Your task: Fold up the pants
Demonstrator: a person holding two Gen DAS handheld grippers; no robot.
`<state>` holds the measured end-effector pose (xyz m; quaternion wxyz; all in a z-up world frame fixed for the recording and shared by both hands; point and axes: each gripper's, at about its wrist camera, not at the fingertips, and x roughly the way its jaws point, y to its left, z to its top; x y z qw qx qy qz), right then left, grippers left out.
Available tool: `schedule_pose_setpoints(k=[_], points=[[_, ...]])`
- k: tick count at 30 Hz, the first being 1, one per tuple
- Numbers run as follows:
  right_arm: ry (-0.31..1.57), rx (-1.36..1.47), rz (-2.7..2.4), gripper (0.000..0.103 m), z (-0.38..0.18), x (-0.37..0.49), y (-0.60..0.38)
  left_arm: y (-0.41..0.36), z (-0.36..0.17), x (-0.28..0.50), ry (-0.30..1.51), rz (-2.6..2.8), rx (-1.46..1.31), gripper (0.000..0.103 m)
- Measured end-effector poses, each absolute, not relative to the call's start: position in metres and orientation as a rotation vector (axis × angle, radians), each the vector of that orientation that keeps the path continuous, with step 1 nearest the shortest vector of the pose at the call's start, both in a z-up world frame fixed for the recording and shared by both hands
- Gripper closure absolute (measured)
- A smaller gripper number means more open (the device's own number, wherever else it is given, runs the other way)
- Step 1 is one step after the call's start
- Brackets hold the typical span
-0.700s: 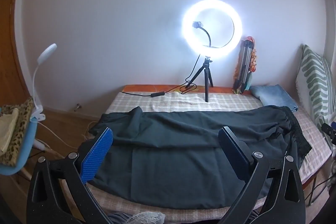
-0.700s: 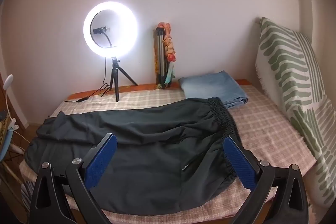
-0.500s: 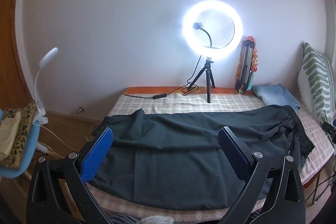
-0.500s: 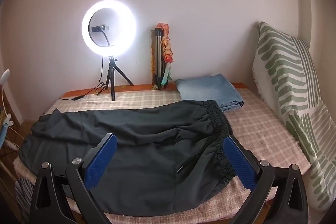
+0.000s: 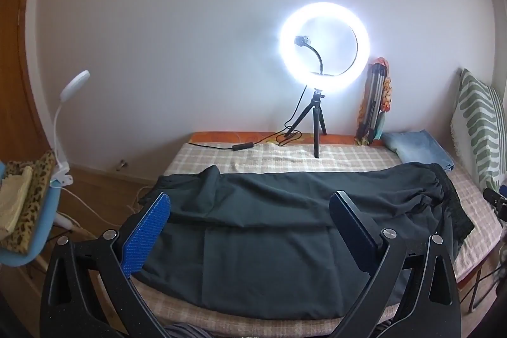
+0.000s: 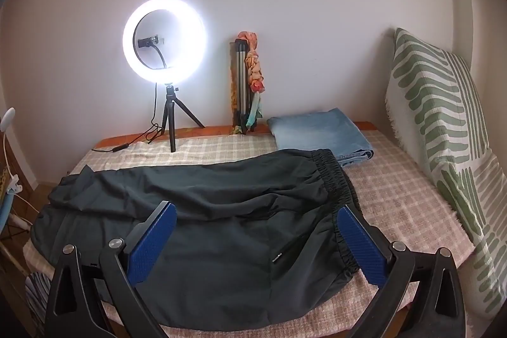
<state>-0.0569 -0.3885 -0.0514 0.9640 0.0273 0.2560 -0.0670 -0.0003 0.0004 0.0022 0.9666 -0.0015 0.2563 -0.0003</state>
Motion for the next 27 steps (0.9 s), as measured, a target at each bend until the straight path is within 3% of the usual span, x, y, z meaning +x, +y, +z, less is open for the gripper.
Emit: schedule_pose_setpoints(k=[27], points=[[0.508,0.031,-0.112,0.000,-0.045,-0.060,-0.374,0.007,0.006,-0.006,0.507,0.012,-0.014,0.002]])
